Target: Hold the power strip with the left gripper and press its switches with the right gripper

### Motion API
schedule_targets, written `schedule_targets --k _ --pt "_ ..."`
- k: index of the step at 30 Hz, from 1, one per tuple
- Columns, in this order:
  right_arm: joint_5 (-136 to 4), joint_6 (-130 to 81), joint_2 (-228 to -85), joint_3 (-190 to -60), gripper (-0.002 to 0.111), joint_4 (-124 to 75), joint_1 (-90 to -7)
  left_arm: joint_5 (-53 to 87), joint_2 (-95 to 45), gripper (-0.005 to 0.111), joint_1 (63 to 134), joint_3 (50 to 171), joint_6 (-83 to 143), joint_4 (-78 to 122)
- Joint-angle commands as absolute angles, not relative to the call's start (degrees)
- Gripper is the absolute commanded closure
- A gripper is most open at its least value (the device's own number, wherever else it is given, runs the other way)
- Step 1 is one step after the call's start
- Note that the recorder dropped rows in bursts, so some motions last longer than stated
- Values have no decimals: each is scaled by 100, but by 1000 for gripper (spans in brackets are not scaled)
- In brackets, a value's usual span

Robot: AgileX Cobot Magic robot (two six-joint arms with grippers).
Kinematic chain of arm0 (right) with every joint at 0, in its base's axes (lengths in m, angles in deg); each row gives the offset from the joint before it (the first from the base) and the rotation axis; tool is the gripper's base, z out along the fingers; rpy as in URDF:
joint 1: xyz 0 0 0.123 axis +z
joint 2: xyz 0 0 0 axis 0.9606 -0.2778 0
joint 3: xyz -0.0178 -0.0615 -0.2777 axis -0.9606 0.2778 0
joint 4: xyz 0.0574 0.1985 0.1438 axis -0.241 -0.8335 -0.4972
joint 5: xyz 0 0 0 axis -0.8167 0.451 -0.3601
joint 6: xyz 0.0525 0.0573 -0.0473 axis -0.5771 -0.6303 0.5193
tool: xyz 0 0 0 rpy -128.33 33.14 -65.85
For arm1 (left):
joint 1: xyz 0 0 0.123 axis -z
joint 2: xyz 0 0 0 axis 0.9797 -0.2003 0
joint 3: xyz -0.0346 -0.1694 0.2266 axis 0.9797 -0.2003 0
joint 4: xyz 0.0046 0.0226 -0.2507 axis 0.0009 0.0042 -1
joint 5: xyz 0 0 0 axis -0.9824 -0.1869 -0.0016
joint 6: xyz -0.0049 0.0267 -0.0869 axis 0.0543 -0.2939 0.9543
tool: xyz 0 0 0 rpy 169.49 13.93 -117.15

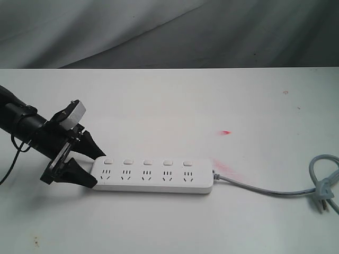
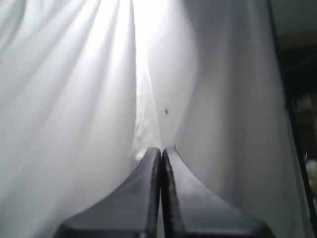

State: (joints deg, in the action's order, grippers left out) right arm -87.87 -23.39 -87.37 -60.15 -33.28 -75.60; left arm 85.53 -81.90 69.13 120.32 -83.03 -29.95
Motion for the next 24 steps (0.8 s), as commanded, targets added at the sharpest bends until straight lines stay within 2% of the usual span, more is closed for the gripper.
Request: schedule_targets --k 1,3,4,6,7,8,15,20,21,24 --pt "-10399 -2397 -8701 -5999 108 -3261 -7606 8474 -8172 63 6930 12077 -8330 -3018" --pt "-11377 -3130 -8712 -5999 108 -3399 -7606 8474 -8172 63 6930 12077 -8330 -3018" --pt "-11251 -3511 -8712 -6003 108 -3604 -7606 8474 -8172 63 6930 12077 -8330 -3018" --pt "-9592 -4475 -8712 -6477 108 -3799 -7606 8474 -8172 63 6930 12077 -8330 -3018" --pt "-8414 -4413 -8814 -6923 108 -3799 -7606 8474 -8172 63 6930 12077 -8330 -3018" --pt "-7828 -4250 -8993 -7196 108 -3799 -7606 8474 -8172 63 6930 12077 -8330 -3018" --pt "-6545 -3723 -11599 -9540 108 -3660 -7606 8474 -8172 63 6930 12077 -8330 -3018" --pt "-4298 -2783 -13441 -11854 108 -3407 -7606 8474 -8172 63 6930 12077 -8330 -3018" --pt "-3426 -2202 -14139 -12830 108 -3407 -7606 8474 -8172 63 6930 12077 -8330 -3018" --pt "-2417 -1551 -14994 -14126 108 -3452 -7606 8474 -8172 63 6930 12077 -8330 -3018"
